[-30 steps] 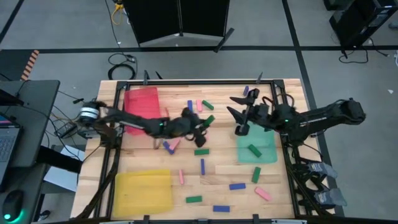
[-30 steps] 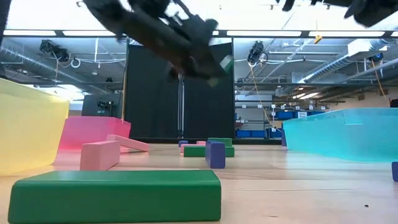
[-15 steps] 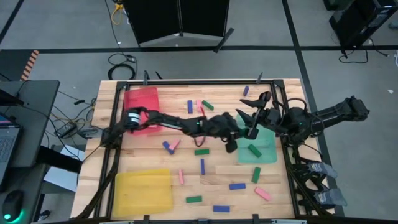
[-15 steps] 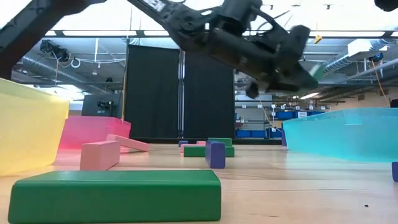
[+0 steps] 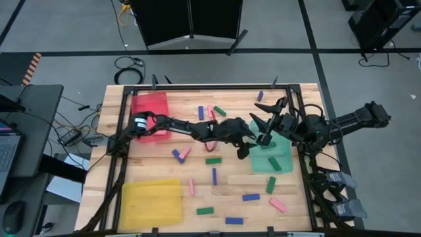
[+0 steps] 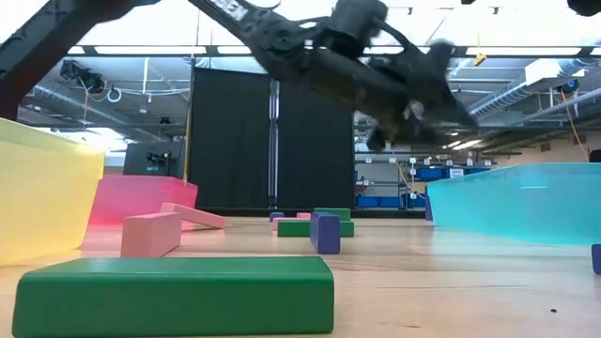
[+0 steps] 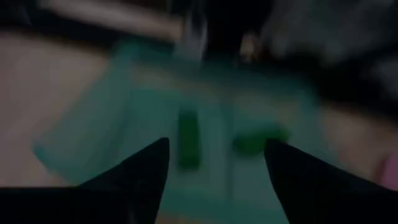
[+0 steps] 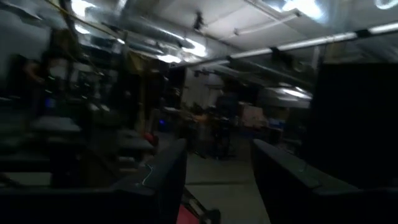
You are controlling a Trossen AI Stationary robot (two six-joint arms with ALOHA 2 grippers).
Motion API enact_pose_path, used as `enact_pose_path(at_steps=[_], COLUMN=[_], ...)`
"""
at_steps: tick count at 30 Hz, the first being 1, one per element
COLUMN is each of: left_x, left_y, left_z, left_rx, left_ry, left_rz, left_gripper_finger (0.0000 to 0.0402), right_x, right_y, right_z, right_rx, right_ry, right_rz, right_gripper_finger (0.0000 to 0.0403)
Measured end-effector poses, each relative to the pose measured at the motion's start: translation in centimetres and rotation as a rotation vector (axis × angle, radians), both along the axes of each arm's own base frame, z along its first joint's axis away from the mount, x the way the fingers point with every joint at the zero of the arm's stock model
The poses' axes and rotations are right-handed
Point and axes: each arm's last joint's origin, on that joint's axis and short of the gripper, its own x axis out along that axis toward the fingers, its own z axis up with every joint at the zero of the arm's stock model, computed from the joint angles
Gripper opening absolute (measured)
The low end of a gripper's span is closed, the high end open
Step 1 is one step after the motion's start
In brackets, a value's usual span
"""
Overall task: Sort blocks
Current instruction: Put the blue block into the yellow bin
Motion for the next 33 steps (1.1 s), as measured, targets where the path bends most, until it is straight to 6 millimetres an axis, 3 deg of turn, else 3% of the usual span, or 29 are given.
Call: enact_pose_path(at_steps=[3,7,13,16,24,28,33], left_x=[-3.4,-9.3,-16.6,-18.9,-21.3,-21.4,-21.5], left_y=[0.1,0.5,0.2,-0.3,-0.9,-1.1,-1.8], left_z=[1.3,3.2,5.3,6.3,7.6,7.6,7.5], left_rx=[-0.013,0.008,0.004,0.004,0.012,0.011,0.005], left_ry=[-0.120,-0.232,-0.304,-0.339,-0.340,-0.323,-0.317], left_rz=[0.032,0.128,0.240,0.275,0.323,0.317,0.295], left_gripper_finger=[0.0246,0.0217,0.0196,0.0195,0.0195,0.0195,0.0195], right_x=[0.1,0.8,1.8,1.6,1.8,1.3,1.0], right_y=[-0.3,-2.0,-7.7,-10.7,-16.7,-19.4,-21.9], right_z=[-0.5,-1.9,-6.1,-6.6,-6.0,-6.9,-8.6], right_rx=[0.030,0.119,0.363,0.520,0.751,0.905,1.017], right_ry=[0.055,0.132,0.287,0.334,0.472,0.557,0.599], right_rz=[-0.094,-0.246,-0.492,-0.552,-0.620,-0.697,-0.690], right_gripper_finger=[0.0190,0.0190,0.0190,0.0195,0.0259,0.0284,0.0288])
